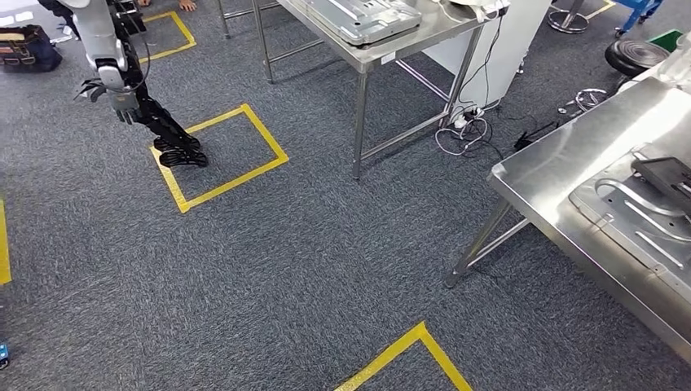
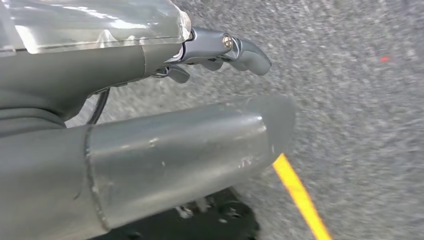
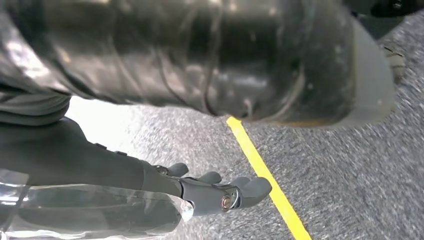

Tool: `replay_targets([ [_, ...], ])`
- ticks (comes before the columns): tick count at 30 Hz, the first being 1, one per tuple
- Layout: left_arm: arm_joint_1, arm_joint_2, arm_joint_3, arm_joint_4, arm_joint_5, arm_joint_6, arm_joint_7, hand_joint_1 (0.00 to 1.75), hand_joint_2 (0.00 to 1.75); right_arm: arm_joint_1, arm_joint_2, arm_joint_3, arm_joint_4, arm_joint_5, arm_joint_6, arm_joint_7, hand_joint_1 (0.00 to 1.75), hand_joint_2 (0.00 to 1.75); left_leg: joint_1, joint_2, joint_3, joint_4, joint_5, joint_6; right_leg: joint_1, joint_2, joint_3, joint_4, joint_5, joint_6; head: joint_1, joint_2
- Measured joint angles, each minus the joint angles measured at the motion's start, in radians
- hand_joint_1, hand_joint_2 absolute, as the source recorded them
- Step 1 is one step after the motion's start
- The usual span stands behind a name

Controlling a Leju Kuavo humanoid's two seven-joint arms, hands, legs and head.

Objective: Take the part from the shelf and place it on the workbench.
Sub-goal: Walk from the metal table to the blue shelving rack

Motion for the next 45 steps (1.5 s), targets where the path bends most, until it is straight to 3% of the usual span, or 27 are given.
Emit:
replay_targets([
  [1,0.0,0.0,-0.005,0.0,-0.005,-0.001,0.004,0.0,0.0,0.001,0.0,0.003,0.002,0.005,0.0,0.002,0.0,0.0,0.003,-0.01,0.001,-0.004,0.005,0.007,-0.002,0.026,-0.01,0.027,-0.021,0.005,0.0,0.0],
  [3,-0.002,0.0,-0.015,0.0,-0.01,-0.003,0.007,0.0,0.0,0.005,0.0,0.008,0.005,0.01,0.0,0.003,0.0,0.0,0.005,-0.03,-0.002,-0.005,0.011,0.015,-0.007,0.085,-0.061,0.138,-0.086,0.013,0.0,0.0],
  [5,-0.004,0.0,-0.021,0.0,-0.011,-0.004,0.008,0.0,0.0,0.007,0.0,0.011,0.007,0.012,0.0,0.004,0.0,0.0,0.004,-0.054,-0.005,-0.004,0.012,0.018,-0.008,0.102,-0.118,0.253,-0.127,0.016,0.0,0.0],
  [6,-0.004,0.0,-0.022,0.0,-0.011,-0.005,0.008,0.0,0.0,0.008,0.0,0.011,0.008,0.012,0.0,0.004,0.0,0.0,0.004,-0.068,-0.005,-0.004,0.013,0.018,-0.008,0.103,-0.129,0.27,-0.12,0.016,0.0,0.0],
  [8,-0.003,0.0,-0.024,0.0,-0.011,-0.005,0.008,0.0,0.0,0.008,0.0,0.012,0.01,0.012,0.0,0.004,0.0,0.0,0.004,-0.096,-0.002,-0.001,0.012,0.017,-0.009,0.114,-0.096,0.188,-0.051,0.012,0.0,0.0],
  [10,-0.004,0.0,-0.026,0.0,-0.011,-0.006,0.008,0.0,0.0,0.009,0.0,0.012,0.011,0.012,0.0,0.004,0.0,0.0,0.004,-0.124,-0.004,0.004,0.011,0.012,-0.011,0.159,-0.041,0.059,0.009,0.003,0.0,0.0],
  [12,-0.006,-0.001,-0.028,0.0,-0.011,-0.007,0.008,0.0,0.0,0.01,0.0,0.013,0.012,0.012,0.0,0.005,0.0,0.0,0.005,-0.146,-0.012,0.008,0.012,-0.001,-0.01,0.188,-0.02,0.003,0.021,-0.003,0.0,0.0],
  [14,-0.003,0.0,-0.029,0.0,-0.011,-0.007,0.008,0.0,0.0,0.007,0.0,0.014,0.012,0.012,0.0,0.005,0.0,0.0,0.008,-0.165,-0.02,0.006,0.015,-0.016,-0.01,0.17,-0.018,-0.004,0.024,-0.008,0.0,0.0],
  [15,-0.001,0.0,-0.029,0.0,-0.011,-0.007,0.008,0.0,0.0,0.006,0.001,0.014,0.012,0.012,0.0,0.005,0.0,0.0,0.007,-0.157,-0.024,0.011,0.01,-0.022,-0.012,0.157,-0.016,-0.009,0.026,-0.014,0.0,0.0],
  [18,-0.002,0.002,-0.029,0.0,-0.011,-0.007,0.008,0.0,0.0,0.009,0.002,0.015,0.012,0.012,0.0,0.006,0.0,0.0,0.004,-0.077,-0.068,0.105,-0.053,-0.031,-0.014,0.117,-0.013,-0.02,0.03,-0.032,-0.003,0.0],
  [19,-0.003,0.002,-0.03,0.0,-0.011,-0.007,0.009,0.0,0.0,0.01,0.002,0.015,0.012,0.012,0.0,0.007,0.0,0.0,0.004,-0.063,-0.082,0.135,-0.07,-0.033,-0.014,0.111,-0.013,-0.02,0.03,-0.034,-0.004,0.0],
  [22,-0.004,0.002,-0.03,0.0,-0.011,-0.007,0.009,0.0,0.0,0.011,0.002,0.015,0.013,0.012,0.0,0.007,0.0,0.0,0.005,-0.055,-0.1,0.173,-0.089,-0.035,-0.012,0.103,-0.014,-0.02,0.03,-0.034,-0.004,0.0],
  [24,-0.004,0.002,-0.03,0.0,-0.012,-0.007,0.009,0.0,0.0,0.011,0.002,0.015,0.013,0.012,0.0,0.007,0.0,0.0,0.007,-0.046,-0.124,0.231,-0.106,-0.039,-0.01,0.08,-0.015,-0.019,0.028,-0.035,-0.004,0.0],
  [25,-0.003,0.002,-0.03,0.0,-0.012,-0.008,0.009,0.0,0.0,0.01,0.002,0.015,0.014,0.012,0.0,0.007,0.0,0.0,0.009,-0.035,-0.112,0.217,-0.089,-0.04,-0.008,0.059,-0.014,-0.018,0.026,-0.034,-0.004,0.0],
  [28,-0.003,0.004,-0.032,0.0,-0.017,-0.009,0.012,0.0,0.0,0.009,0.002,0.018,0.014,0.019,0.002,0.009,0.0,0.0,0.002,0.029,-0.009,0.035,-0.011,-0.031,-0.002,0.007,-0.007,-0.011,0.017,-0.021,-0.004,0.0],
  [29,-0.005,0.004,-0.035,0.0,-0.019,-0.011,0.015,0.0,0.0,0.009,0.002,0.019,0.014,0.023,0.002,0.011,0.0,0.0,-0.002,0.04,0.002,0.01,-0.009,-0.026,0.0,-0.002,-0.005,-0.009,0.014,-0.016,-0.004,0.0],
  [31,-0.003,0.004,-0.039,0.0,-0.02,-0.016,0.017,0.0,0.0,0.006,0.004,0.021,0.014,0.025,0.002,0.016,0.0,0.0,-0.004,0.025,-0.002,0.004,-0.009,-0.015,0.002,-0.02,-0.001,-0.01,0.013,-0.006,-0.003,0.0],
  [32,-0.001,0.004,-0.04,0.0,-0.019,-0.018,0.015,0.0,0.0,0.005,0.006,0.021,0.014,0.022,0.001,0.017,0.0,0.0,-0.002,0.015,-0.001,0.001,-0.006,-0.009,0.0,-0.015,0.002,-0.008,0.009,0.0,-0.003,0.0],
  [34,0.001,0.002,-0.04,0.0,-0.013,-0.02,0.006,0.0,0.0,0.005,0.009,0.021,0.015,0.012,0.001,0.015,0.0,0.0,0.004,-0.007,0.002,-0.006,0.003,0.004,-0.004,0.036,-0.014,0.037,-0.028,0.01,-0.003,0.0],
  [36,-0.003,0.001,-0.04,0.0,-0.007,-0.018,0.004,0.0,0.0,0.009,0.01,0.019,0.015,-0.001,0.003,0.012,0.0,0.0,0.005,-0.028,-0.001,-0.007,0.008,0.013,-0.008,0.092,-0.068,0.157,-0.099,0.015,-0.003,0.0],
  [37,-0.004,0.001,-0.04,0.0,-0.003,-0.015,0.006,0.0,0.0,0.01,0.01,0.017,0.015,-0.006,0.004,0.012,0.0,0.0,0.004,-0.04,-0.004,-0.006,0.009,0.014,-0.008,0.101,-0.101,0.223,-0.127,0.016,-0.003,0.0],
  [38,-0.005,0.0,-0.04,0.0,0.001,-0.014,0.009,0.0,0.0,0.011,0.01,0.015,0.015,-0.012,0.007,0.012,0.0,0.0,0.004,-0.053,-0.005,-0.005,0.01,0.015,-0.008,0.103,-0.123,0.267,-0.137,0.016,-0.003,0.0],
  [39,-0.004,0.0,-0.039,0.0,0.006,-0.013,0.013,0.0,0.0,0.011,0.01,0.012,0.015,-0.017,0.01,0.011,0.0,0.0,0.003,-0.067,-0.005,-0.004,0.009,0.015,-0.009,0.105,-0.13,0.274,-0.124,0.016,-0.003,0.0],
  [40,-0.003,0.0,-0.038,0.0,0.013,-0.015,0.016,0.0,0.0,0.012,0.009,0.009,0.015,-0.023,0.016,0.008,0.0,0.0,0.003,-0.083,-0.004,-0.001,0.009,0.014,-0.009,0.108,-0.117,0.241,-0.091,0.014,-0.003,0.0],
  [41,-0.003,-0.001,-0.035,0.0,0.02,-0.019,0.02,0.0,0.0,0.014,0.007,0.004,0.013,-0.03,0.026,0.002,0.0,0.0,0.004,-0.098,-0.003,0.001,0.008,0.012,-0.01,0.12,-0.089,0.174,-0.046,0.011,-0.003,0.0],
  [43,-0.005,-0.006,-0.027,0.0,0.031,-0.026,0.028,0.0,0.0,0.021,-0.001,-0.011,0.006,-0.039,0.054,-0.015,0.0,0.0,0.002,-0.126,-0.007,0.009,0.005,0.006,-0.012,0.168,-0.035,0.048,0.01,0.004,-0.003,0.0],
  [45,-0.007,-0.009,-0.021,0.0,0.035,-0.028,0.037,0.0,0.0,0.025,-0.007,-0.025,-0.005,-0.038,0.078,-0.025,0.0,0.0,0.004,-0.147,-0.016,0.013,0.005,-0.006,-0.011,0.193,-0.02,0.007,0.013,-0.001,-0.003,0.0],
])
